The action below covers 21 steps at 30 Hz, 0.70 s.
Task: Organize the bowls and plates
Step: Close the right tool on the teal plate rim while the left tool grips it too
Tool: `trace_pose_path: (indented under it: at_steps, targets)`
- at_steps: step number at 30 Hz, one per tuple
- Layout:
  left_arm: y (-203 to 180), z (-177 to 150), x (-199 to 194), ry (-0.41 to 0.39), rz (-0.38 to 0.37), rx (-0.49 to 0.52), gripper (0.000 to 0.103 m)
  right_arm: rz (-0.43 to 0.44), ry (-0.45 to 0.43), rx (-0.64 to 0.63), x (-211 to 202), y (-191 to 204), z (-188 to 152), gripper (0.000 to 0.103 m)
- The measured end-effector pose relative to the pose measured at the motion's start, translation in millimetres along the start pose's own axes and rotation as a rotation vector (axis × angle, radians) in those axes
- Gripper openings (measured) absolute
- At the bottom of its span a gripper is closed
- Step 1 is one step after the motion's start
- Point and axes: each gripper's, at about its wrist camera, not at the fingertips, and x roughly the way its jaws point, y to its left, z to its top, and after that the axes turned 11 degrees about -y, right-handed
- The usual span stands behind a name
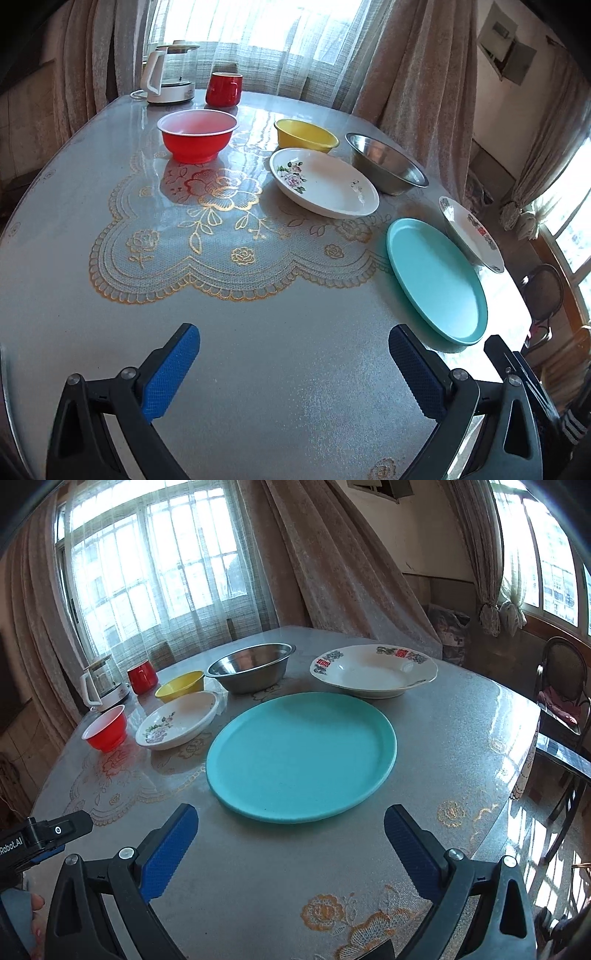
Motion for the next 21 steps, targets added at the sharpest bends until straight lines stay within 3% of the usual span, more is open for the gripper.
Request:
trace_pose_path:
  at_steps: [4, 7, 11, 15, 21]
  targets:
    - [-18.2, 8.1, 14.4, 0.011, -0.052, 0.024, 0.103, -0.015, -0.019, 0.032, 9.6, -26.4, 11.7, 0.095]
    - [-31.1, 12.8, 33.6, 0.066, -0.064, 0.029, 0.103, -0.014, -0.016, 0.043, 20.8, -43.5, 22.8, 0.095]
    - [-48.0, 15.4, 52.2, 0.107, -0.119, 0.012, 0.102, -0.016, 0.028, 0.051, 44.3, -61.1, 34.4, 0.087]
    - [-71.1, 17.0, 68.0, 0.120, -0.162, 0.062, 0.101, -0.007, 0.086, 0.051, 73.0, -74.9, 37.8, 0.077]
    - [-92.2, 16.1, 86.8, 0.120, -0.176, 0.125, 0.086, 0.013, 0.109, 0.088, 98.9, -91.1, 40.4, 0.067]
